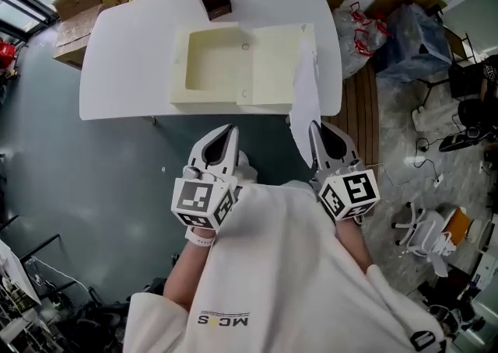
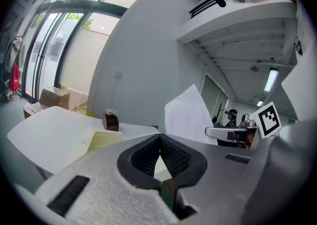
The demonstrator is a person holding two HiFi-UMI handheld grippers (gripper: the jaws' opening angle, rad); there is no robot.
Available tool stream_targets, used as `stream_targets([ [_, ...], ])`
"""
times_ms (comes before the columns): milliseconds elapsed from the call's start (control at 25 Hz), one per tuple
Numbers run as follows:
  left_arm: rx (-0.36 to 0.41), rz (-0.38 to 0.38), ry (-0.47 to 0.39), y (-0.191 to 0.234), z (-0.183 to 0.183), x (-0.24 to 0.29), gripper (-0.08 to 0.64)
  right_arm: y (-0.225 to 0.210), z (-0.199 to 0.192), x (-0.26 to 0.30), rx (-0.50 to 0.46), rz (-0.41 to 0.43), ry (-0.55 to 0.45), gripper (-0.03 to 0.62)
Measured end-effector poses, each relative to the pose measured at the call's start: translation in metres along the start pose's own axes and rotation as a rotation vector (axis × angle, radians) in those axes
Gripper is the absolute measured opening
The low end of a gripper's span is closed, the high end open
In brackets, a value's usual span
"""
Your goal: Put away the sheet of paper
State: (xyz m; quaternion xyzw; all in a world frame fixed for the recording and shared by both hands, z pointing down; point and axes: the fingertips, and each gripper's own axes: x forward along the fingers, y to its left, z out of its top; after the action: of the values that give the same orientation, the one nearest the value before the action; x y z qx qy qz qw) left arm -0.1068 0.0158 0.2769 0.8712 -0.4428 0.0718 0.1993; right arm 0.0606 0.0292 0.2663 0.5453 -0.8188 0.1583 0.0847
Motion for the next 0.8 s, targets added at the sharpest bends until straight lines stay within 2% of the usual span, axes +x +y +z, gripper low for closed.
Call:
stream_targets([
  [320,-0.018,0.038,0.017,0.058,0.011,0.021,0.026,-0.002,0.005,0.077,0.075,0.022,0.036,0.014],
  [800,-0.056,0.086,0.071,0.068,0.007,0.073,0.026,-0.048,-0.012,0.133,0.156,0.051,0.126,0.014],
])
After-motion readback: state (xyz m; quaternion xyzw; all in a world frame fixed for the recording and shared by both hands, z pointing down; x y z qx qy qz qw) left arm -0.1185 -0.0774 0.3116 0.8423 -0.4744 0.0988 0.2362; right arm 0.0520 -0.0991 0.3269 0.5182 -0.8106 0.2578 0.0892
